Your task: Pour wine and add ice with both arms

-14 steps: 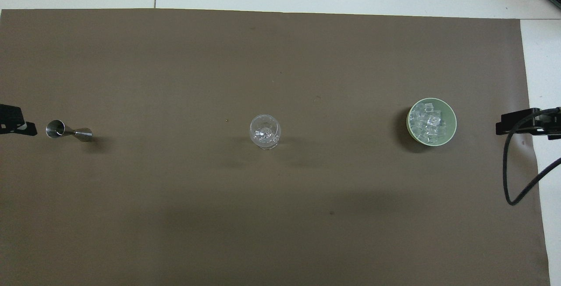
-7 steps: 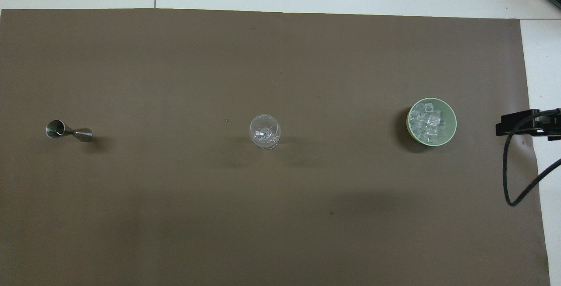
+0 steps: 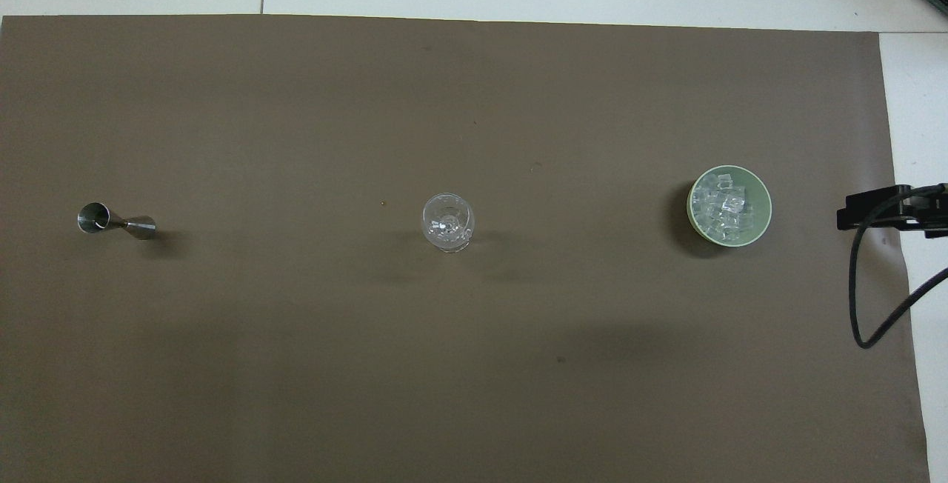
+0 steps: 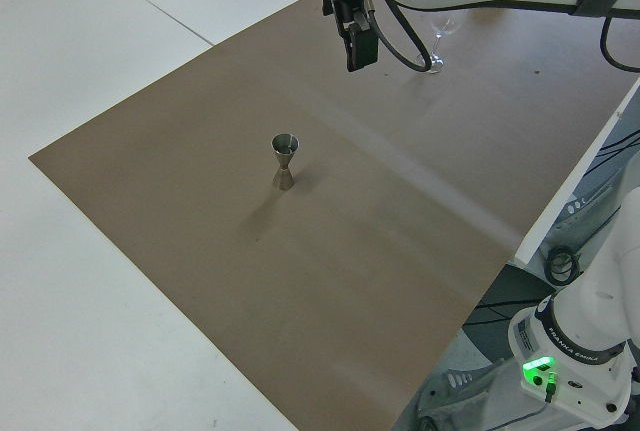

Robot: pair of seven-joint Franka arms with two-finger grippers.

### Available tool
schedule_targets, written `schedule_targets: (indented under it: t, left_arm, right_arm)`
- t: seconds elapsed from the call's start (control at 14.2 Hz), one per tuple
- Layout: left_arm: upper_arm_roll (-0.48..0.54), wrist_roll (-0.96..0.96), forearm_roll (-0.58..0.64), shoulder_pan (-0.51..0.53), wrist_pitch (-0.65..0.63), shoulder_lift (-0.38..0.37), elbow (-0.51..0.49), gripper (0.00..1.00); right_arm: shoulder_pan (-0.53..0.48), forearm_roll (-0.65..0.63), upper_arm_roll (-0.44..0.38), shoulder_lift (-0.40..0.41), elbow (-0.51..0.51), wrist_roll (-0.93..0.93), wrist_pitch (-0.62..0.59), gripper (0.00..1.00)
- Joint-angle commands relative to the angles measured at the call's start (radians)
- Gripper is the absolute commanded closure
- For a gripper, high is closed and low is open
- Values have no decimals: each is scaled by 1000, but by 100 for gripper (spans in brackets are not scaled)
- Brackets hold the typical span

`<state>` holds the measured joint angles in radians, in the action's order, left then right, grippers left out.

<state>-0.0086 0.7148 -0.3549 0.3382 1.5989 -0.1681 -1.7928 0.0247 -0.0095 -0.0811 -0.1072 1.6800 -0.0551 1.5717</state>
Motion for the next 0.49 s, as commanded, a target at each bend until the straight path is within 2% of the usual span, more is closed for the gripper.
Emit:
schedule_targets:
  t: [0.0, 0.42]
  left_arm:
    - [-8, 61, -83, 56, 32, -34, -74, 0]
    - [-10, 164, -200, 119, 43, -40, -121, 0]
  right_arm:
    - [-2, 9, 1, -28, 29, 24, 1, 0]
    - [-3, 9, 1, -26, 26, 23, 1, 0]
